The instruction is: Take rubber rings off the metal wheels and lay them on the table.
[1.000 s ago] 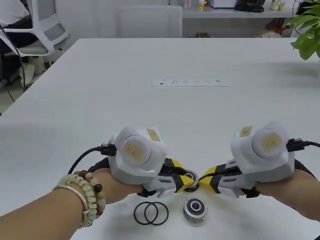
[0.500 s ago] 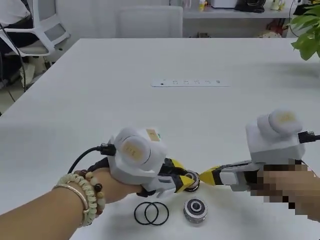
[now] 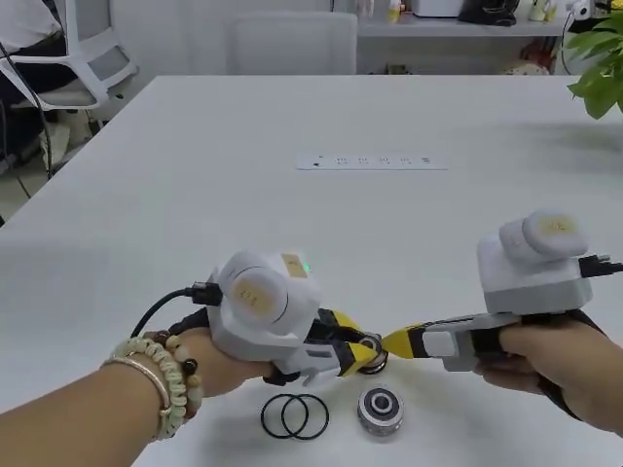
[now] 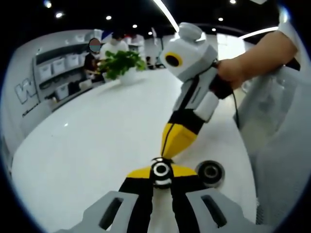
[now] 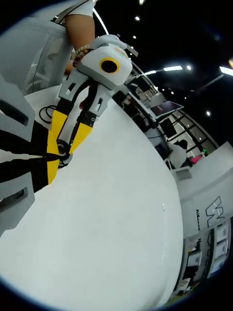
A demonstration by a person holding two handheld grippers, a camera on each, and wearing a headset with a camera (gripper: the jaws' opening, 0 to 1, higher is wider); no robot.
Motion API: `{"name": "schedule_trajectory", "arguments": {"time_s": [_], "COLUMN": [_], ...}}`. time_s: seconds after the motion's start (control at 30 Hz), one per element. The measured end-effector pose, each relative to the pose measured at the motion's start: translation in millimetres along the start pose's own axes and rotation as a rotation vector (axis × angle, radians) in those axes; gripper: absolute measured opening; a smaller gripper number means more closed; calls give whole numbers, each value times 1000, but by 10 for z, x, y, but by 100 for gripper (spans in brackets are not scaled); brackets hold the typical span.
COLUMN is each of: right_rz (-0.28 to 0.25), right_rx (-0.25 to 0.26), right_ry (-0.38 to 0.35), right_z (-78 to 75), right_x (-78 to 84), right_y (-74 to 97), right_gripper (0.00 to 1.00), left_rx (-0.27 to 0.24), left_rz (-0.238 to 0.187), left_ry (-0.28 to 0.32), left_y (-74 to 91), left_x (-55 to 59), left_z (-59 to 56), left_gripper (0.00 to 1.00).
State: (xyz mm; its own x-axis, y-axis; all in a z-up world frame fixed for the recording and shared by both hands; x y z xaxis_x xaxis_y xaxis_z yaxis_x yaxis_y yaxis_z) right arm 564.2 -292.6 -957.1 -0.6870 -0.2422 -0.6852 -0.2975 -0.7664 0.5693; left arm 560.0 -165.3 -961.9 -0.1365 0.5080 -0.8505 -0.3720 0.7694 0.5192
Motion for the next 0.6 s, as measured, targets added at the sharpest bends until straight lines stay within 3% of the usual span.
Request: {"name": "schedule_trajectory", "arguments": {"time_s": [0.6], "right_rz": [-4], "right_rx": [-18], "right_ry": [19], "right_z": [6], "right_x": [-22], "right_y": [-11], "right_gripper": [0], "left_rx": [0], "left_rz": [-11], "left_ry": [11], "left_y": [1], "left_x": [10], "left_z": [-3], "left_gripper": [14]}}
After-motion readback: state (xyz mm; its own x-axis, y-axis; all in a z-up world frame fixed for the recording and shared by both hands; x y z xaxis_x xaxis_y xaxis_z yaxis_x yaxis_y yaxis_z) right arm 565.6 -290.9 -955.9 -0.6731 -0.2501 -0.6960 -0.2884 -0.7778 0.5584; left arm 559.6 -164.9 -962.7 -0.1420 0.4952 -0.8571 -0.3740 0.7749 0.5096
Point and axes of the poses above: the centre of the closed fingertips' face, and the gripper's own axes: y roughly backward along the fingers, z roughly to its left, x roughly out of its underside, the point moved 8 cm from there along y, roughly backward along the fingers
